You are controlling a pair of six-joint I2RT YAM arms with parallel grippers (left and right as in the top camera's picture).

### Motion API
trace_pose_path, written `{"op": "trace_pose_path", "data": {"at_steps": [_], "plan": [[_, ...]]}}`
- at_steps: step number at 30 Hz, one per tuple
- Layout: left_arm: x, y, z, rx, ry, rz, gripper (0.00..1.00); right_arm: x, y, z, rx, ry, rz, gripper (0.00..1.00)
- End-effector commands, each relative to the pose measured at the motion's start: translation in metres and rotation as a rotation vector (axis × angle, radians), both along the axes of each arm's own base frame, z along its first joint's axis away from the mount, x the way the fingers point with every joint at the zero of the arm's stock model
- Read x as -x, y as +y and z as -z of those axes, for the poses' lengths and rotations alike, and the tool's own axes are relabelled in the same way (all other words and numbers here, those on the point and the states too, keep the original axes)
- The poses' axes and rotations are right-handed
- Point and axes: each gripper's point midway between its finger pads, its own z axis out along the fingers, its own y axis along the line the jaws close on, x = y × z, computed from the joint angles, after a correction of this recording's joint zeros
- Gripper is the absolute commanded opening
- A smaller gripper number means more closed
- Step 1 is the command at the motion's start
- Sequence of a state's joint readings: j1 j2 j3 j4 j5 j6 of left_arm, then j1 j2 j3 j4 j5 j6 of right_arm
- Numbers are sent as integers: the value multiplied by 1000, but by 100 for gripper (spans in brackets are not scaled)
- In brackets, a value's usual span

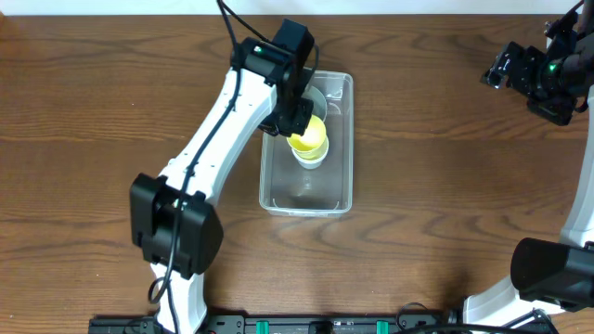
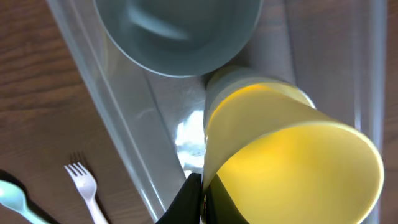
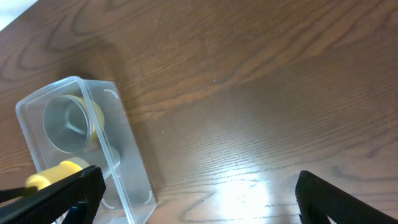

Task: Pack container
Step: 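Carry the yellow cup and stack it onto the white cup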

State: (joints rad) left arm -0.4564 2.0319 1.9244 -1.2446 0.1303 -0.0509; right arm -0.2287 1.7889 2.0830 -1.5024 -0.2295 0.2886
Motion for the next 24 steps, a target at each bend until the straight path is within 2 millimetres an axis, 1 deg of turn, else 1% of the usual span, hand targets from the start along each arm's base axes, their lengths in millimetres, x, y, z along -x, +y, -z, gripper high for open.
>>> {"op": "trace_pose_path", "data": {"at_steps": [1, 2, 3, 6, 7, 8, 10, 11, 12, 13, 15, 17, 18, 21, 24], "plan": [[-2, -1, 7, -16, 4, 16, 6, 0, -1, 2, -14, 9, 16, 99], [-4, -2, 7, -13, -1, 16, 7, 0, -1, 2, -14, 9, 16, 99], [-5, -3, 6, -9, -9, 17, 11, 0, -1, 2, -14, 9, 16, 99], [-8, -4, -2, 1, -30, 15, 16, 0, -1, 2, -14, 9, 16, 99], [-7, -4, -9, 5, -39, 15, 22, 0, -1, 2, -14, 9, 16, 99], [-7, -4, -18, 11, -50, 15, 30, 0, -1, 2, -14, 9, 16, 99], [-4, -2, -41, 23, -78, 14, 40, 0, -1, 2, -14, 9, 16, 99], [-1, 1, -53, 23, -97, 11, 43, 0, -1, 2, -14, 9, 16, 99], [1, 7, -65, 12, -120, 0, 45, 0, -1, 2, -14, 9, 16, 99], [3, 17, -79, -11, -155, -13, 48, 0, -1, 2, -14, 9, 16, 99], [7, 39, -98, -63, -208, -43, 55, 0, -1, 2, -14, 9, 16, 99], [15, 61, -114, -96, -230, -78, 58, 0, -1, 2, -14, 9, 16, 99], [19, 70, -118, -99, -227, -96, 58, 0, -1, 2, -14, 9, 16, 99], [32, 100, -123, -123, -182, -162, 58, 0, -1, 2, -13, 9, 15, 99], [42, 128, -114, -158, -100, -238, 58, 0, -1, 2, -14, 9, 16, 99]]}}
